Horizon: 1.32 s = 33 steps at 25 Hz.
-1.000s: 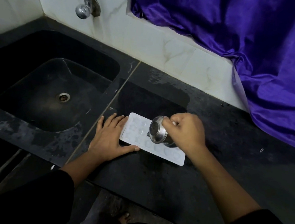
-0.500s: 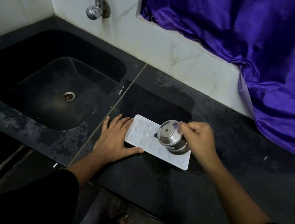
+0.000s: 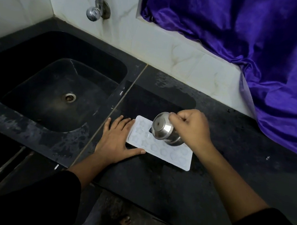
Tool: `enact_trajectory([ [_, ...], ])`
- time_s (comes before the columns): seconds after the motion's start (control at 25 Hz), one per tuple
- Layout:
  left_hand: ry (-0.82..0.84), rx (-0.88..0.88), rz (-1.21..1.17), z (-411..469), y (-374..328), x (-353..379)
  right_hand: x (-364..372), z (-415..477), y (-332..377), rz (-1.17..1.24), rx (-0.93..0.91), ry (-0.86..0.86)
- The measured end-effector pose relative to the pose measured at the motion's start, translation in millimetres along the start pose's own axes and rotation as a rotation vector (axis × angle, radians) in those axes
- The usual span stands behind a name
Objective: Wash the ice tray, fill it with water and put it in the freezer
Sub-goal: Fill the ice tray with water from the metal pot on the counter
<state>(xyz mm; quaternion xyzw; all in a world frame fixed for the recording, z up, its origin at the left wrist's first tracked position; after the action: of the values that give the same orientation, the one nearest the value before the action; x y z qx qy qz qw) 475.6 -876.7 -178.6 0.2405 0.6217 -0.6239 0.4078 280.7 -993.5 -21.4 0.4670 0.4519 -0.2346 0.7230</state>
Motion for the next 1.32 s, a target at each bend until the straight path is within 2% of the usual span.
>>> enact_trajectory([
  [0.08,-0.009,0.006,-0.005,0,1,1,10,0,18,-0.247,-0.075,0.031],
  [0.16,-0.012,0.004,-0.010,0,1,2,21,-1,33,-0.381,-0.143,0.073],
  [0.32,-0.001,-0.008,-0.017,0,1,3,38,-2,53,-0.571,-0.195,0.119],
  [0.44,-0.003,-0.011,-0.017,0,1,2,44,-2,53,-0.567,-0.200,0.102],
  [0.56,0.005,-0.014,-0.017,0,0,0,37,0,30,-0.367,-0.108,0.079],
  [0.64,0.006,-0.015,-0.017,1,1,-1,28,1,6,-0.084,0.009,0.067],
  [0.76,0.020,-0.015,-0.009,1,0,-2,10,-3,-19,0.470,0.254,0.017],
  [0.84,0.025,-0.018,-0.008,1,-1,-2,-6,-5,-29,0.713,0.377,-0.019],
  [0.92,0.024,-0.020,-0.008,1,-2,-3,-21,-2,-38,0.889,0.414,-0.047],
  [1.08,0.024,-0.014,0.010,2,-1,-3,-32,13,-49,1.026,0.409,-0.095],
  [1.32,-0.009,0.005,0.009,3,2,1,12,37,-79,0.924,0.437,-0.040],
])
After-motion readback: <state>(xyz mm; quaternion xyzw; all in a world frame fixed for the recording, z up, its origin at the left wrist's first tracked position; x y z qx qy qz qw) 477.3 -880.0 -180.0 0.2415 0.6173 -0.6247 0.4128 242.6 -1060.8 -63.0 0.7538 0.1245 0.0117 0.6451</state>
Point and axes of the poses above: each hand's wrist, its own z-axis towards the middle knuckle, its own x-axis out of the palm, y = z × x, the point moved 1 cm from there along z, towards the middle knuckle, and after that the axes turned 11 degrees about -z, right-handed, at the moved point
